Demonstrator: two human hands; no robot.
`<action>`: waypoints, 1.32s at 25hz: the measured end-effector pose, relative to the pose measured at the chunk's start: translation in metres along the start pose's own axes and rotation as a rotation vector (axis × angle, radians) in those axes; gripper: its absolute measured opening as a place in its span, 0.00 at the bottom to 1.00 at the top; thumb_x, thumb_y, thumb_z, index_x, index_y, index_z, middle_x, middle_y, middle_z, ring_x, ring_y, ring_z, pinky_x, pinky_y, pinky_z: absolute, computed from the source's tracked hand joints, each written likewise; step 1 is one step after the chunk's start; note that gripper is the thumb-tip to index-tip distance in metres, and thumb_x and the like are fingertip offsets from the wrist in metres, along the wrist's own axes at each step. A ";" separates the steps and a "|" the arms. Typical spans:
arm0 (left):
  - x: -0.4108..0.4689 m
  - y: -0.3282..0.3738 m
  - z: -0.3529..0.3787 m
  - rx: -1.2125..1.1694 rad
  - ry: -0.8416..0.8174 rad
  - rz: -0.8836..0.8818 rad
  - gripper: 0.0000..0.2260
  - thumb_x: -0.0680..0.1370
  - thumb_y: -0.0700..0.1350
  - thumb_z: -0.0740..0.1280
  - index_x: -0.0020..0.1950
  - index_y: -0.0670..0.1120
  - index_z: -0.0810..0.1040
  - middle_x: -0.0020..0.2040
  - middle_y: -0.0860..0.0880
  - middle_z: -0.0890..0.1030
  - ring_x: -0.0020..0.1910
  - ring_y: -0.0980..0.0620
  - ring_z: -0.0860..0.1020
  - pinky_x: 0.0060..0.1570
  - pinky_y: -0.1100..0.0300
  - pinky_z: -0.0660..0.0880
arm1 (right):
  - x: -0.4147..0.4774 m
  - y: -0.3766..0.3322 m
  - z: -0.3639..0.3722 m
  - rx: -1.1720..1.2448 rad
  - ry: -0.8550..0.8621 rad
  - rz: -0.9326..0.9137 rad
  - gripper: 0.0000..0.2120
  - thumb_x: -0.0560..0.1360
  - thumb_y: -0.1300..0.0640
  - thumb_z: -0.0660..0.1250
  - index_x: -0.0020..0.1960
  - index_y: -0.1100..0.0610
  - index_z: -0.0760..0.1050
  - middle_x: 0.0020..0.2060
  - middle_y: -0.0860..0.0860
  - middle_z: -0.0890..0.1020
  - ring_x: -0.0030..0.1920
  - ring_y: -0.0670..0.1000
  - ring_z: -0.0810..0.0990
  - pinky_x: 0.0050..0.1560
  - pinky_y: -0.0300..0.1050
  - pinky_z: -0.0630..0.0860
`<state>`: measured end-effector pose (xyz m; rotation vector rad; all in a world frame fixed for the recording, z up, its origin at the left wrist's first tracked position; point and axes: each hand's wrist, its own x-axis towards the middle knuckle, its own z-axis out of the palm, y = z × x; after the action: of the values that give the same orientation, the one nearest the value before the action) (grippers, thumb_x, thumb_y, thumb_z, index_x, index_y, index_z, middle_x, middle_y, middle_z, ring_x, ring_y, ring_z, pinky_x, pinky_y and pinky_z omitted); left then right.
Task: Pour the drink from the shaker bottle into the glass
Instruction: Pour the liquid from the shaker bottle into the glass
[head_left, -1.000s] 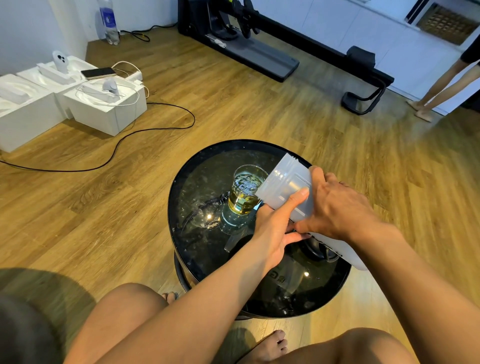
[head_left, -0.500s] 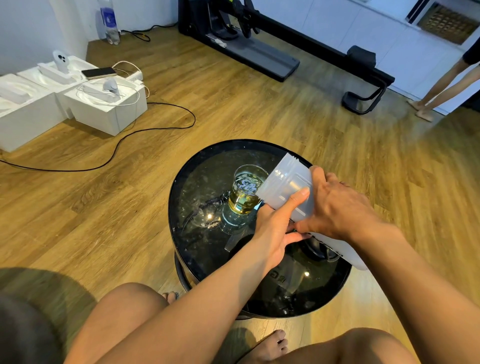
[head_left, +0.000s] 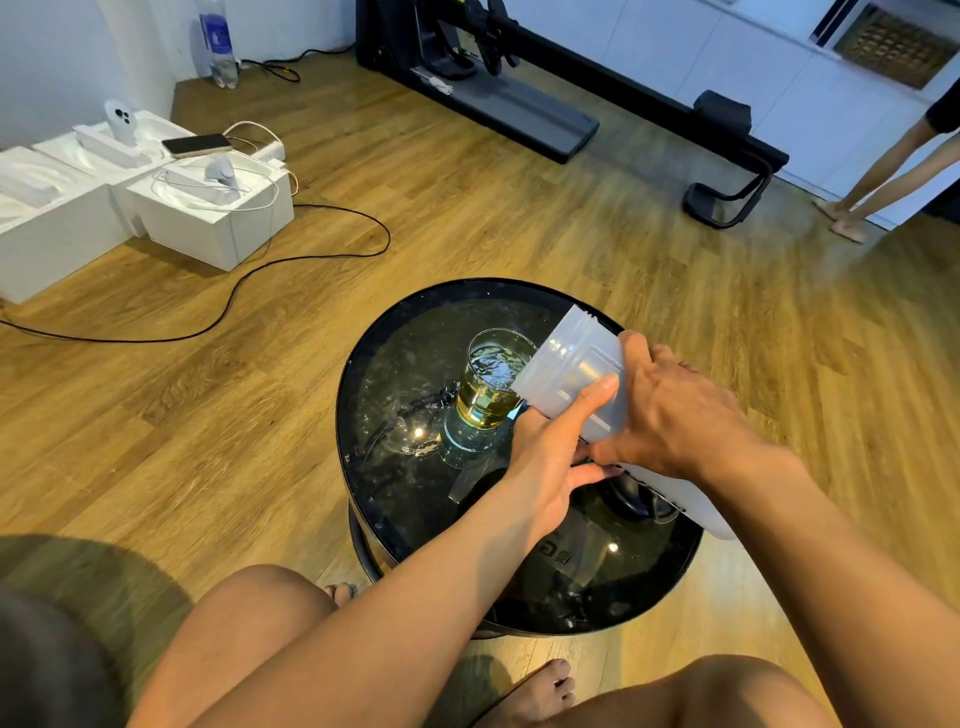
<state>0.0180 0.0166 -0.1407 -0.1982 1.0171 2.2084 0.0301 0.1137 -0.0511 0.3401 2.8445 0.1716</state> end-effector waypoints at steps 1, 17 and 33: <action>0.000 0.000 0.000 0.001 0.001 -0.001 0.12 0.75 0.48 0.75 0.58 0.52 0.81 0.57 0.41 0.86 0.57 0.39 0.84 0.56 0.37 0.81 | 0.000 0.000 0.000 0.000 -0.001 0.000 0.54 0.57 0.33 0.76 0.70 0.54 0.52 0.58 0.56 0.70 0.59 0.62 0.73 0.48 0.54 0.71; 0.000 0.000 0.000 0.008 0.016 -0.005 0.16 0.75 0.48 0.75 0.62 0.50 0.80 0.57 0.41 0.86 0.57 0.38 0.84 0.55 0.38 0.81 | -0.002 -0.001 -0.003 0.003 -0.014 0.007 0.55 0.57 0.33 0.76 0.71 0.54 0.52 0.60 0.56 0.70 0.60 0.62 0.72 0.48 0.54 0.71; 0.000 0.000 0.001 0.007 0.023 -0.006 0.17 0.75 0.48 0.75 0.63 0.49 0.79 0.58 0.40 0.85 0.57 0.38 0.84 0.56 0.37 0.81 | -0.002 -0.002 -0.004 -0.003 -0.020 0.005 0.54 0.57 0.33 0.76 0.70 0.54 0.53 0.59 0.56 0.70 0.59 0.62 0.73 0.46 0.53 0.70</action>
<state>0.0180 0.0167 -0.1400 -0.2234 1.0352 2.2014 0.0300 0.1109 -0.0469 0.3470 2.8233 0.1729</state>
